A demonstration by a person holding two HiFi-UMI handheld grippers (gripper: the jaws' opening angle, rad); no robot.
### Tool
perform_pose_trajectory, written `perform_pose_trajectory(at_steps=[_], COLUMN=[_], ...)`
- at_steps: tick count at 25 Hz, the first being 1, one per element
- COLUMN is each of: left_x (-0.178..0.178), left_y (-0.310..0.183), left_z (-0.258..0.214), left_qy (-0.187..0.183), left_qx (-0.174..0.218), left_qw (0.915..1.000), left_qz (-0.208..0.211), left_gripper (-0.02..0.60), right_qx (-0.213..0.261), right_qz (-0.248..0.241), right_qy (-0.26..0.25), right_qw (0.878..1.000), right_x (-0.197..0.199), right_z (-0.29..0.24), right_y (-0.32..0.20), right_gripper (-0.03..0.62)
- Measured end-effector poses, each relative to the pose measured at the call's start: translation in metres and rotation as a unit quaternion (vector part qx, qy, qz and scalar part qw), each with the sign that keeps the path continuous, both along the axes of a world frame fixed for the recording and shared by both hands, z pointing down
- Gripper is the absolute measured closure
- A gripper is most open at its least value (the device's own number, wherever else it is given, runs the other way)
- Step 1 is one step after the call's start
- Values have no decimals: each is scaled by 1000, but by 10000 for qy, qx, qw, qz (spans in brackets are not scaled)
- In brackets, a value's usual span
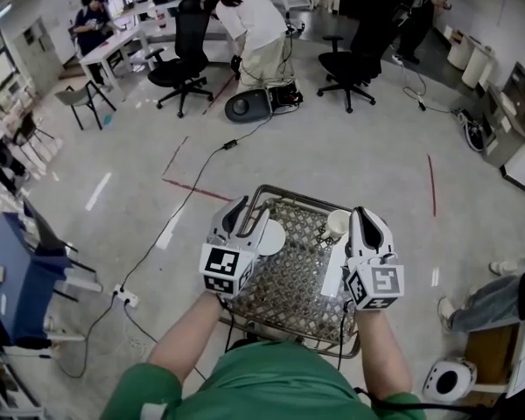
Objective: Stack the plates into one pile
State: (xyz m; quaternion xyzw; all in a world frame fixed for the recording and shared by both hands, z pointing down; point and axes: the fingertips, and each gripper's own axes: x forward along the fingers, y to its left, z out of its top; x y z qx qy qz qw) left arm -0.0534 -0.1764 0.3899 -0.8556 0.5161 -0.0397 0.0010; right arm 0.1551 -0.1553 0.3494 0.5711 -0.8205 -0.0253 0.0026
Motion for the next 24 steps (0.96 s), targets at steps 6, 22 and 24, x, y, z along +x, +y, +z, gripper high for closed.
perform_pose_trajectory(at_steps=[6, 22, 24], left_x=[-7, -28, -30], left_y=[-6, -25, -28], left_z=[4, 13, 15], left_qy=[46, 143, 147], left_qx=[-47, -139, -131], left_qw=[10000, 9998, 9998], left_qz=[53, 74, 88], left_gripper=[385, 385, 385], right_qx=[-56, -165, -174], right_qz=[39, 114, 127], right_qy=[54, 209, 215], right_qw=[10000, 9996, 9995], right_x=[-8, -25, -27], right_z=[1, 4, 5], right_y=[-2, -15, -17], right_gripper=[556, 556, 556])
